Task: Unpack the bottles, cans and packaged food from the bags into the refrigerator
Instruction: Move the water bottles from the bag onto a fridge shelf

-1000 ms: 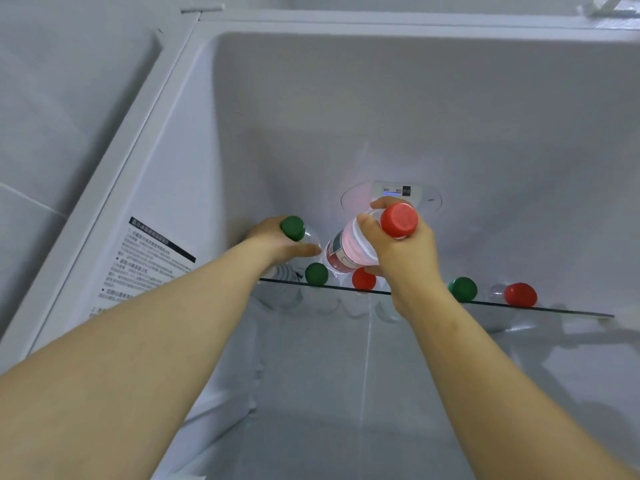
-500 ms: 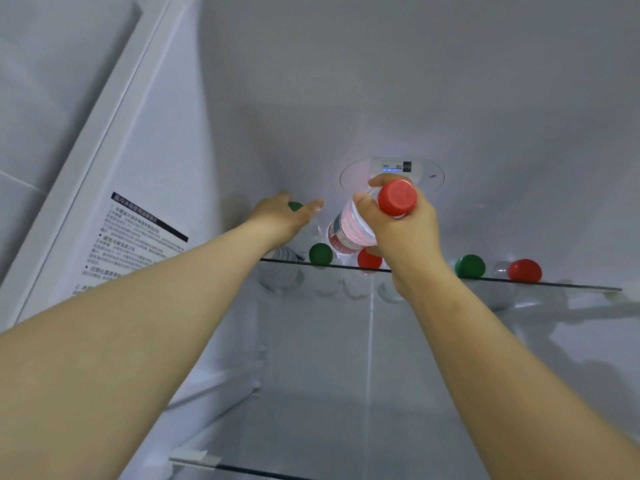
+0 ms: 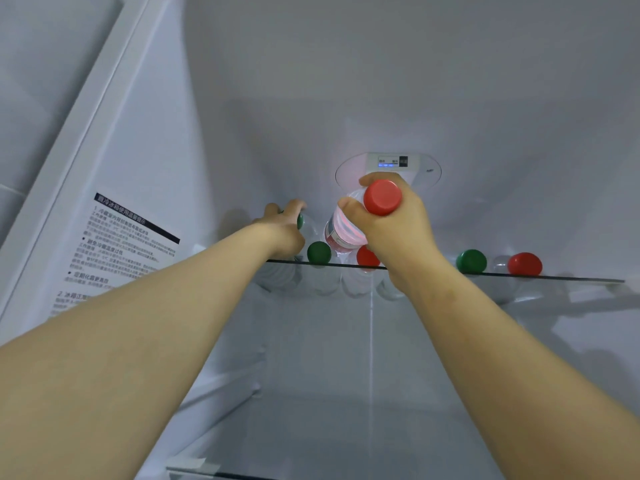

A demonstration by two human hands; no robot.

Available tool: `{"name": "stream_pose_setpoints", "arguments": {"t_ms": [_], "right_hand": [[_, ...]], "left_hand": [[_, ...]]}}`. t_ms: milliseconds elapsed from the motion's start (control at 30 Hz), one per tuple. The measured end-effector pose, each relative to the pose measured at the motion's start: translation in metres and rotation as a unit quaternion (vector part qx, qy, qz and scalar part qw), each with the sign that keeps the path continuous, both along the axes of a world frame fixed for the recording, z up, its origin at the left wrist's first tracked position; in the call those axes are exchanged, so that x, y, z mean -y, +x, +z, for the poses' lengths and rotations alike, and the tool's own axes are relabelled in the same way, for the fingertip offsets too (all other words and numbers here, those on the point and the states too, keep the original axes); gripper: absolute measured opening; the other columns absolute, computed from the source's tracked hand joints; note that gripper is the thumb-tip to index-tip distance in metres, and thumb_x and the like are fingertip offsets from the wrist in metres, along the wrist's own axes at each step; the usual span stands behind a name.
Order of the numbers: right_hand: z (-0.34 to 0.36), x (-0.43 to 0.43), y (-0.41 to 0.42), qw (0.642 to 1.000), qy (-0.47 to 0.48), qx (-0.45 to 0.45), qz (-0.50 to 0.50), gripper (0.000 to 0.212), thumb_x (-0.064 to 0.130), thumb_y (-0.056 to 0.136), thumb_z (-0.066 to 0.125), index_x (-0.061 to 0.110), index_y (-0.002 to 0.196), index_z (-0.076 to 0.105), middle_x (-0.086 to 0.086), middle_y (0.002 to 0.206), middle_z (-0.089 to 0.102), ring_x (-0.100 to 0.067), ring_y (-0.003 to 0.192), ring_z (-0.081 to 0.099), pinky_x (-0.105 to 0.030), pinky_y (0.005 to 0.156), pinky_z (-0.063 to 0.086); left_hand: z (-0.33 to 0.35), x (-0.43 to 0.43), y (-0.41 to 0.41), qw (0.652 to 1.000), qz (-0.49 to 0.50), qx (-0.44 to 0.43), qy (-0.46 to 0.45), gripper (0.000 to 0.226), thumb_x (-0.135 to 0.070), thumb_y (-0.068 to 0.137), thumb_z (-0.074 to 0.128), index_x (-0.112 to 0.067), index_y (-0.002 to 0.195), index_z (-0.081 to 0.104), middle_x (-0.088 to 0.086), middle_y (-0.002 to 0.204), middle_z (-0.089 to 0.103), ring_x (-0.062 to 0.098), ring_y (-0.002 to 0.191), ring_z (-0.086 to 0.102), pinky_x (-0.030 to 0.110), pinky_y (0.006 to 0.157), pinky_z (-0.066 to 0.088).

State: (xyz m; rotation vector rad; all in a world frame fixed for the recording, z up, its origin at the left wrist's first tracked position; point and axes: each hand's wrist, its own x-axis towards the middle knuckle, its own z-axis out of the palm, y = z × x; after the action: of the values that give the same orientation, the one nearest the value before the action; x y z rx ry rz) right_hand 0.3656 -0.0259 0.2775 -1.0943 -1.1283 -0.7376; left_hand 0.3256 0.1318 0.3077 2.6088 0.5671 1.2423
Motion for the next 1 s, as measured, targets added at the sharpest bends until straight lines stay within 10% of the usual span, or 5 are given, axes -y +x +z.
{"name": "stream_pose_setpoints", "arguments": {"t_ms": [233, 600, 1000], "right_hand": [[0.011, -0.012, 0.003, 0.991, 0.006, 0.018, -0.133, 0.034, 0.025, 0.076, 0.075, 0.024, 0.094, 0.046, -0.002, 0.106, 0.043, -0.002, 0.067, 0.045, -0.008, 0.058, 0.034], [0.026, -0.018, 0.007, 0.955, -0.177, -0.004, -0.237, 0.037, 0.024, 0.081, 0.066, 0.021, 0.116, 0.052, 0.0, 0.113, 0.049, -0.018, 0.094, 0.043, -0.028, 0.074, 0.036], [0.023, -0.014, 0.003, 0.97, -0.101, 0.028, -0.218, 0.026, 0.036, 0.096, 0.046, 0.013, 0.105, 0.054, 0.0, 0.103, 0.052, -0.019, 0.084, 0.05, -0.031, 0.074, 0.046]], "left_hand": [[-0.003, 0.004, -0.011, 0.999, -0.031, 0.013, 0.004, 0.061, -0.016, 0.09, 0.046, -0.034, 0.143, 0.021, 0.009, 0.131, 0.038, 0.027, 0.087, 0.052, 0.026, 0.058, 0.038], [-0.007, 0.006, -0.016, 0.998, -0.056, 0.034, -0.013, 0.07, -0.007, 0.089, 0.04, -0.038, 0.146, 0.014, 0.008, 0.134, 0.042, 0.024, 0.077, 0.049, 0.025, 0.053, 0.039], [-0.01, 0.008, -0.02, 0.997, -0.06, 0.039, 0.002, 0.058, -0.012, 0.09, 0.043, -0.03, 0.142, 0.024, 0.006, 0.108, 0.047, 0.024, 0.079, 0.05, 0.026, 0.054, 0.038]]}}
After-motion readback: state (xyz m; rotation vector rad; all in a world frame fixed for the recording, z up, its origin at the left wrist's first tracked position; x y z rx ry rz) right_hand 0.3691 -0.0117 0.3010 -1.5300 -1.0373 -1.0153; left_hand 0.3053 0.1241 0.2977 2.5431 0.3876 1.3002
